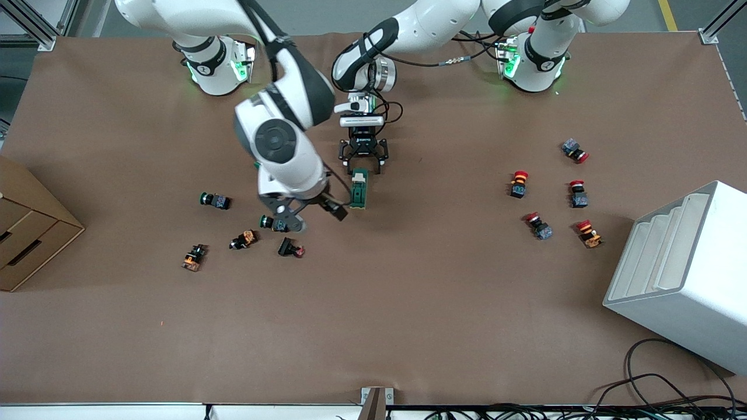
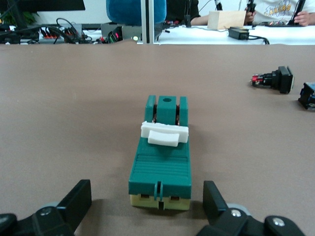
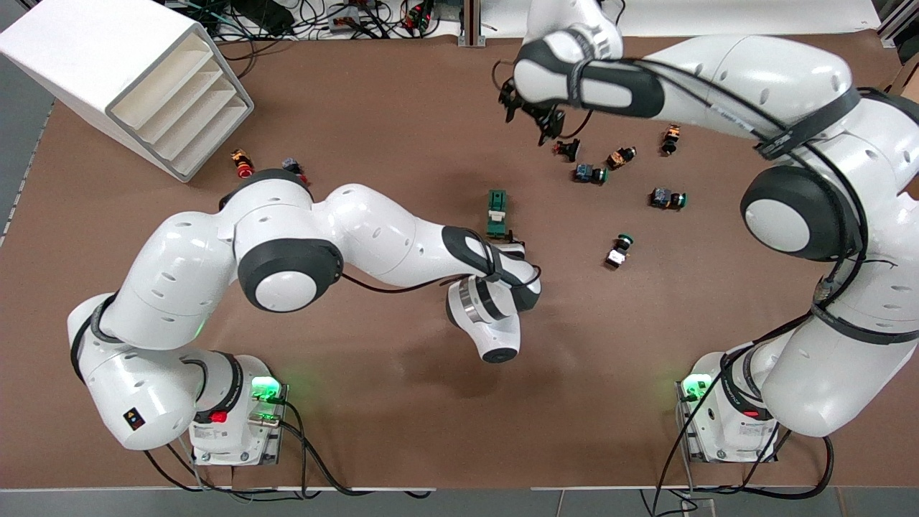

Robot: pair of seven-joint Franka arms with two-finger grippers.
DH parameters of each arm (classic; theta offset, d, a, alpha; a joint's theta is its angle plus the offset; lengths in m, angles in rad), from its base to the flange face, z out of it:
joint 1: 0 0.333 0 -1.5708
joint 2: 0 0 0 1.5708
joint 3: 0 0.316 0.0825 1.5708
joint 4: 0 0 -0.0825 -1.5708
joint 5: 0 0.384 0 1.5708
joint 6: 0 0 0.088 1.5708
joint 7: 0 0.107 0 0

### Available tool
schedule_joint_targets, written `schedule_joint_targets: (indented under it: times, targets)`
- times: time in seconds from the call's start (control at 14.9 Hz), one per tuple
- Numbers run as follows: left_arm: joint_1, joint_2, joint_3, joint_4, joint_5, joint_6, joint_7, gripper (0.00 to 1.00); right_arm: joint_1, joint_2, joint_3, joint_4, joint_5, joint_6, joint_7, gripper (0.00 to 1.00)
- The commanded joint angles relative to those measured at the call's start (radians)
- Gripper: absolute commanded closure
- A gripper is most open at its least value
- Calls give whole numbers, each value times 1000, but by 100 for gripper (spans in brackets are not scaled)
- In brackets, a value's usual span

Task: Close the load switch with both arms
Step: 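Grasp the white handle with the left gripper while the right gripper holds the base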

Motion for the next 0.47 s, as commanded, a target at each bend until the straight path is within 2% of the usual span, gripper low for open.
schedule_joint_targets:
  times: [0.0,0.2,0.4]
  targets:
    - [-29,43,17,11,9,17,-50,0,68,-28,-11,-134,11,128,97,0]
    - [-40,56,20,14,27,17,-75,0,131,-14,-11,-222,9,236,137,0]
    - [-43,64,38,15,52,12,-101,0,171,27,-11,-230,9,272,171,0]
